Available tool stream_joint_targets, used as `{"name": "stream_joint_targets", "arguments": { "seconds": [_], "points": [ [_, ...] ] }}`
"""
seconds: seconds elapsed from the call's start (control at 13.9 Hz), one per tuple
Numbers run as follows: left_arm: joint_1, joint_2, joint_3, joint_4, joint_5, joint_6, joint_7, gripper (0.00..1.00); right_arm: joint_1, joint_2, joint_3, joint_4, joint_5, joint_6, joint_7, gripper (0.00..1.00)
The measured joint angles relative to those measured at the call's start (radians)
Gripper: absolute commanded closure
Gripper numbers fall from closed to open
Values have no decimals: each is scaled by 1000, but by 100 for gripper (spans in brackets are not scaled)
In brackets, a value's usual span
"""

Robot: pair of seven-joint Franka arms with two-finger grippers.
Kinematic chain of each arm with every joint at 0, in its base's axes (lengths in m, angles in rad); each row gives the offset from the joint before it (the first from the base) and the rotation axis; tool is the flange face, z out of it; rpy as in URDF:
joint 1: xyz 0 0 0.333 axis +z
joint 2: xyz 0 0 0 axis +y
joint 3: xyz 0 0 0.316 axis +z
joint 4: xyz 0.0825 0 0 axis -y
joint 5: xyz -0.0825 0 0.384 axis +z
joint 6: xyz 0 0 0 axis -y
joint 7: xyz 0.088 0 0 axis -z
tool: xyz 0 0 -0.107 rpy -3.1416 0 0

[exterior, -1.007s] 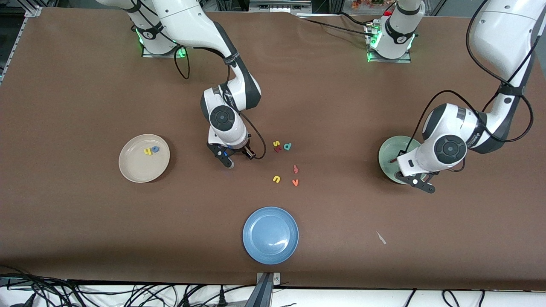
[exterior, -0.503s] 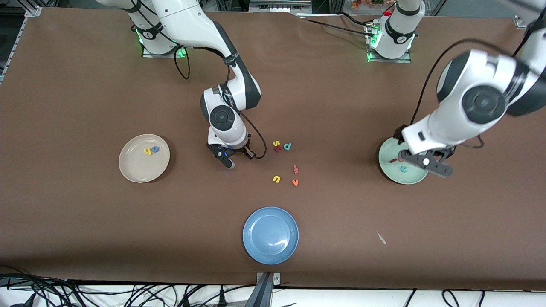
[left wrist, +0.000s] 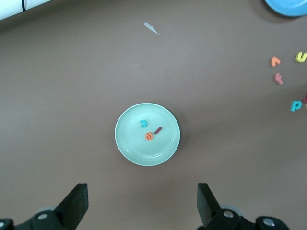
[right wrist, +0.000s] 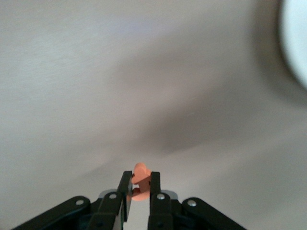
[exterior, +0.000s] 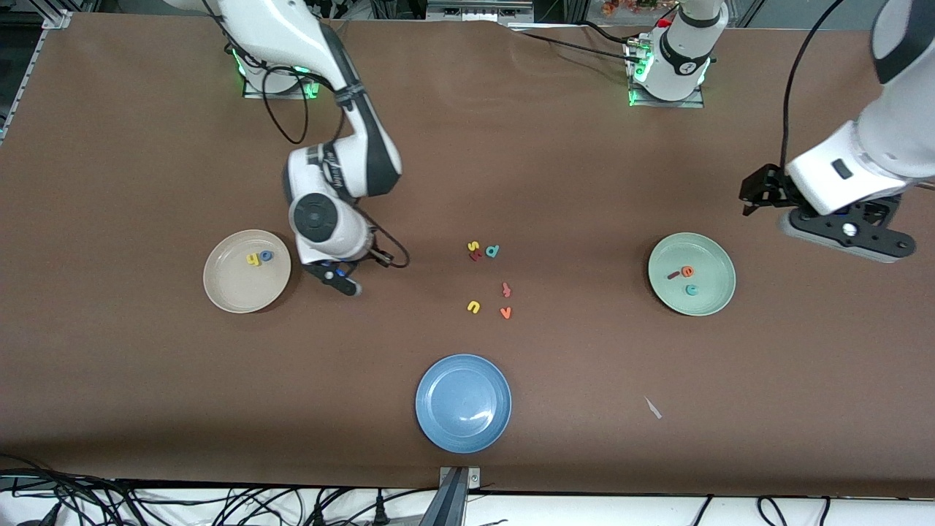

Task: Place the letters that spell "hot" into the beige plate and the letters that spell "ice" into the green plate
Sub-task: 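Place the orange letter on the white plate while the left gripper withdraws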

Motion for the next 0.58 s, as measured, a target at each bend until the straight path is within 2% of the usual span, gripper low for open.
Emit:
{"name": "stream_joint_targets", "arguments": {
  "seconds": [0.14, 0.29, 0.36, 0.58],
  "points": [
    [-79, -21, 128, -4, -84, 1, 0, 0, -4, -70, -58, -116, 0, 11, -171, 100],
    [-165, -54, 242, -34, -120, 3, -8, 0, -7, -116, -109, -217, -1, 60, -334, 100],
    [-195, -77, 275, -69, -121, 22, -36, 0, -8, -125, -137, -253, -1, 88, -420, 100],
    [-268, -196, 343, -250, -121, 143, -161, 0, -13, -126, -237, -298, -1, 117, -669, 100]
  ]
}}
